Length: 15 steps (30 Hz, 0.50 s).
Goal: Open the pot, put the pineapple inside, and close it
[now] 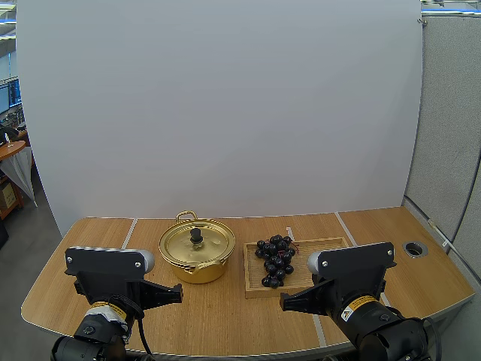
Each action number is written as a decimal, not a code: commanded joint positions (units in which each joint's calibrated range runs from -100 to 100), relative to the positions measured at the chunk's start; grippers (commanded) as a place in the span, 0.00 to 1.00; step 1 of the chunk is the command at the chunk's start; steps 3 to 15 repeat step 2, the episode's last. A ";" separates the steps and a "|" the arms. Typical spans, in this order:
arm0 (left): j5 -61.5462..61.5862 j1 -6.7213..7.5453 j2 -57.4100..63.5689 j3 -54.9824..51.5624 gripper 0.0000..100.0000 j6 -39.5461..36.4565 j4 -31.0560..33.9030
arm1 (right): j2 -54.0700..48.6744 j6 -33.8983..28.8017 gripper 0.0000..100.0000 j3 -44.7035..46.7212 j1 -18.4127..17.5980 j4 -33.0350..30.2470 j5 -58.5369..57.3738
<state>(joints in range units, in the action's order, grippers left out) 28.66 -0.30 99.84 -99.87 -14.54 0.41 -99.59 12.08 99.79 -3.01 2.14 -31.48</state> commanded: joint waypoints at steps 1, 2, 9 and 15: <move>-1.12 -0.14 0.16 -0.13 0.00 -0.45 0.61 | -0.41 -0.21 0.00 0.21 0.11 -0.39 0.29; -1.12 -0.14 0.16 -0.13 0.00 -0.45 0.61 | -0.41 -0.21 0.00 0.21 0.11 -0.39 0.29; -1.12 -0.14 0.16 -0.13 0.00 -0.45 0.61 | -0.41 -0.21 0.00 0.21 0.11 -0.39 0.29; -1.12 -0.14 0.16 -0.13 0.00 -0.45 0.61 | -0.41 -0.21 0.00 0.21 0.11 -0.39 0.29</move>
